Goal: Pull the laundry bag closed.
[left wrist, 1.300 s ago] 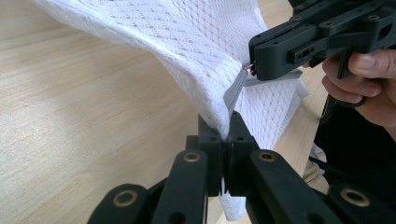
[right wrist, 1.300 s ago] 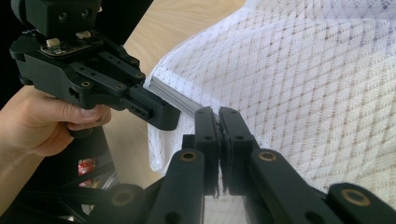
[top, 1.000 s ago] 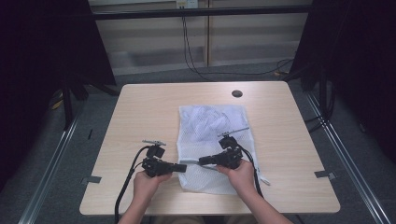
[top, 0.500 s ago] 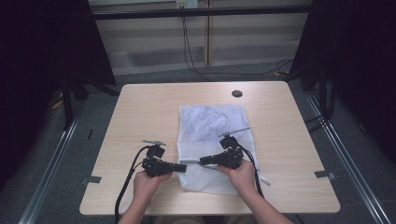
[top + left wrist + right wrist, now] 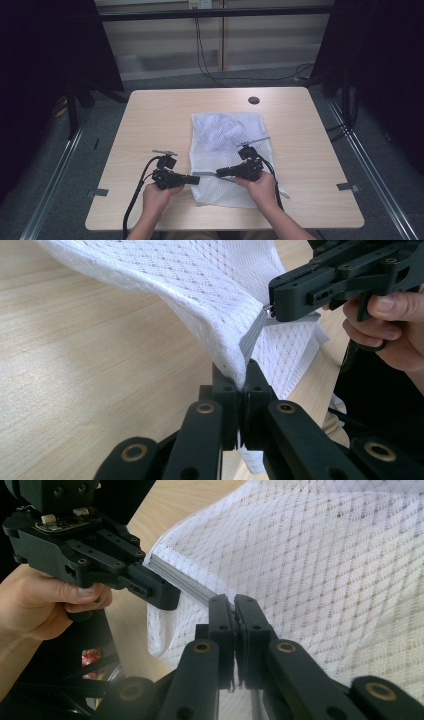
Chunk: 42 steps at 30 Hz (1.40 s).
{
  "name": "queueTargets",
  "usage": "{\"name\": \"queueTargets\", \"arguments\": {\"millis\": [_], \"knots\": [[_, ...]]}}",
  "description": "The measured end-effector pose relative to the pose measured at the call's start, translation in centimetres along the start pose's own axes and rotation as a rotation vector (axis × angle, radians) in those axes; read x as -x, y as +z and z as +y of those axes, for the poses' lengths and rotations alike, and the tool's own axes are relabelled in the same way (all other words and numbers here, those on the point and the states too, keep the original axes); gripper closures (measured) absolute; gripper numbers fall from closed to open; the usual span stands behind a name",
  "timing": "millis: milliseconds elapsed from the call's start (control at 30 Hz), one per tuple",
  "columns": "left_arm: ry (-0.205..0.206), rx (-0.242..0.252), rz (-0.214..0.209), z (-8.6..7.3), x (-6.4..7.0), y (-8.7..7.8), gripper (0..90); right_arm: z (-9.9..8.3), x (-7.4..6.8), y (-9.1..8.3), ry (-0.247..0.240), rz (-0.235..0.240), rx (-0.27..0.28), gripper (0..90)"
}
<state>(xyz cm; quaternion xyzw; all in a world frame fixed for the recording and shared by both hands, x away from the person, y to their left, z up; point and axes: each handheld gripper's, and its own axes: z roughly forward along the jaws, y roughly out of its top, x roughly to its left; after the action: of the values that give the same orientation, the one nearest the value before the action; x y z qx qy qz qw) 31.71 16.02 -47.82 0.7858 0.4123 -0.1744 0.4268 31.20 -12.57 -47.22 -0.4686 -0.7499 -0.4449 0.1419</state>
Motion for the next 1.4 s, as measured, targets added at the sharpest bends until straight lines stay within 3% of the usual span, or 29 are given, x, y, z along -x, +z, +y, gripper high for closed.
{"name": "queueTargets", "arguments": {"millis": [100,167,633,1000,1400], "knots": [[-0.014,0.002,-0.007,-0.01,0.03,-0.06,88.4,-0.02,0.05,-0.05,-0.001,-0.005,-0.002,86.5],[0.0,-0.001,0.003,0.0,-0.01,-0.03,88.4,-0.05,0.06,-0.09,0.005,0.002,-0.003,86.6],[-0.013,-0.004,-0.005,-0.03,0.06,0.11,88.4,-0.15,0.23,-0.21,0.004,-0.001,-0.01,86.5],[0.0,-0.015,-0.005,0.0,0.01,0.16,88.4,-0.24,0.28,-0.27,0.004,0.001,-0.014,86.5],[-0.016,-0.009,-0.007,0.01,-0.03,0.07,88.4,-0.27,0.65,-0.78,0.013,-0.011,-0.013,86.6]]}}
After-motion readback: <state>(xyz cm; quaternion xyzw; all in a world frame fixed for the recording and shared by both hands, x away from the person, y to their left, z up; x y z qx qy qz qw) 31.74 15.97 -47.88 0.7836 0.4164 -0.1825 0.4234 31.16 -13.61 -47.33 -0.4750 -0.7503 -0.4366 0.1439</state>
